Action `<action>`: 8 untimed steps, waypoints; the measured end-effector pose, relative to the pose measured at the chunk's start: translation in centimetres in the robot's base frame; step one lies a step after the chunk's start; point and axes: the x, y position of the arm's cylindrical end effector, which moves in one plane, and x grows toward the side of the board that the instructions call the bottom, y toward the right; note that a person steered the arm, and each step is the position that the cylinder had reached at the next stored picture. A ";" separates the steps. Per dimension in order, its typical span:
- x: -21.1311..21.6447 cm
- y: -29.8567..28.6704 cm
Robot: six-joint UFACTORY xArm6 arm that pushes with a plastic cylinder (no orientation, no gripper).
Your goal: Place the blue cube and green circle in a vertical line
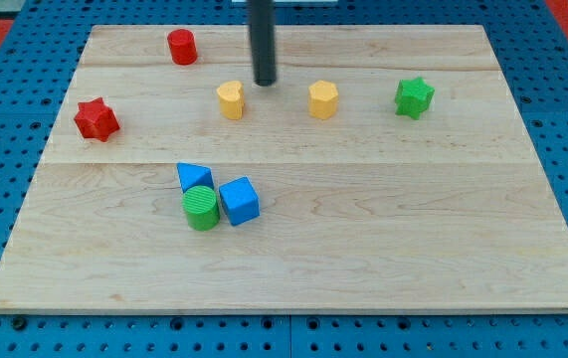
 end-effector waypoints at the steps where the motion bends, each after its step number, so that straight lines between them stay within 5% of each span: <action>1: 9.0 0.1; 3: 20.1 -3.3; 7: 21.6 -18.4; 8: 21.5 -16.1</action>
